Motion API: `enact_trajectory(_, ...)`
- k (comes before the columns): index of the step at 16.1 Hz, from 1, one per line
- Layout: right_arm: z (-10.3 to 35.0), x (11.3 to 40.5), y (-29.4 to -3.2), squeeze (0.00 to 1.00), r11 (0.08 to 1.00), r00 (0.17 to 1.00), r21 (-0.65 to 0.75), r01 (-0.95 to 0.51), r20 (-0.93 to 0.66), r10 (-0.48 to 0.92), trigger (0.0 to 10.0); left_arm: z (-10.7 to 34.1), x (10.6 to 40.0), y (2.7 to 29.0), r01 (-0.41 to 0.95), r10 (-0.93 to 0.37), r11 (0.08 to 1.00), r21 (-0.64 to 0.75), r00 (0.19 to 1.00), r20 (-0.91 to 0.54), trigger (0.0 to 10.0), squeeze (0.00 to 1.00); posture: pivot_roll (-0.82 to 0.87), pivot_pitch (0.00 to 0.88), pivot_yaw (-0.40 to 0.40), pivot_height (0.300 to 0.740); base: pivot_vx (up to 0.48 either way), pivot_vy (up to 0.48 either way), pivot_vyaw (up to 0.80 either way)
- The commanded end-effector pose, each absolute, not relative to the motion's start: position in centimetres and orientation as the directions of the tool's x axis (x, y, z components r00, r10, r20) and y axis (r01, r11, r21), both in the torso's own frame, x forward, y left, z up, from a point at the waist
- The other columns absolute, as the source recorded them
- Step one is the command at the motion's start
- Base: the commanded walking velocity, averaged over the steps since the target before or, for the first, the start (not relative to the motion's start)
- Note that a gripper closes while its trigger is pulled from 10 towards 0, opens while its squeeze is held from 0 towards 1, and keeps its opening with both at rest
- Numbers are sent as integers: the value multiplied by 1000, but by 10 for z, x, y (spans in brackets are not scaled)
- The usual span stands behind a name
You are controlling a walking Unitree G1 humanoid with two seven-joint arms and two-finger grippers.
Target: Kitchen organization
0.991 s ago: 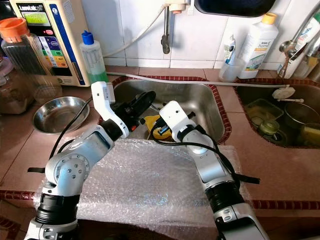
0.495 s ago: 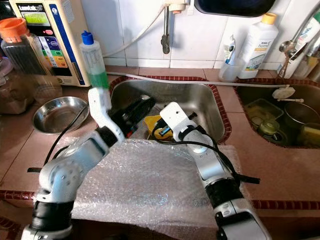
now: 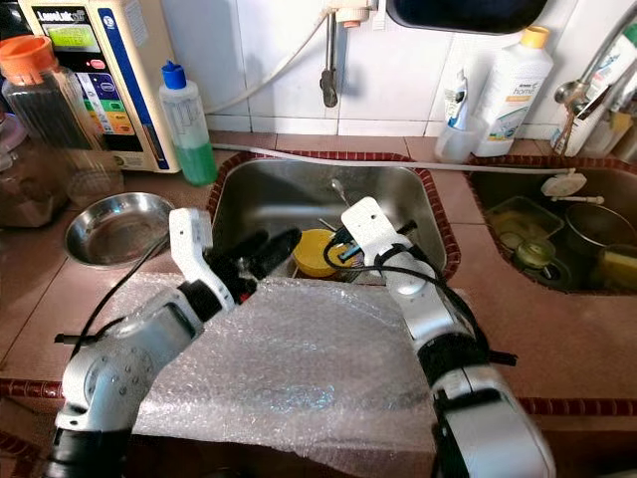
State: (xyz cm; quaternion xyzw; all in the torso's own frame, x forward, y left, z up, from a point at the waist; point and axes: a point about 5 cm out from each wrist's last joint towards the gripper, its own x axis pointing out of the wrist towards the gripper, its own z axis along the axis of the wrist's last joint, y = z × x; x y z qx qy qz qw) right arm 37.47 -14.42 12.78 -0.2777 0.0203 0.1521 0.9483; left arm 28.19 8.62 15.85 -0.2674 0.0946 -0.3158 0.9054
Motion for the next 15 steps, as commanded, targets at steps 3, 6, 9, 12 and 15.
enact_trajectory(3,126,380,-153,0,785,961,-555,-277,-151,232,0,151,276,92,514,-616,691,-508,786,-43,10000,1000,114,61,34,740,0,0,0)
enact_trajectory(6,108,376,-169,0,764,958,-585,-272,-243,154,2902,142,271,95,507,-610,718,-477,788,-80,10000,1000,130,62,26,740,0,0,0)
enact_trajectory(9,94,370,-185,106,788,948,-560,-255,-307,88,4078,141,269,96,520,-614,732,-441,783,-97,10000,1000,144,63,26,740,0,0,0)
enact_trajectory(12,90,367,-190,1000,839,947,-499,-219,-314,60,10000,138,269,97,532,-617,747,-398,779,-117,10000,1000,139,61,30,740,0,0,0)
enact_trajectory(15,88,367,-189,1000,946,949,-293,-139,-312,43,10000,138,270,96,534,-617,749,-392,779,-116,10000,1000,134,58,33,740,0,0,0)
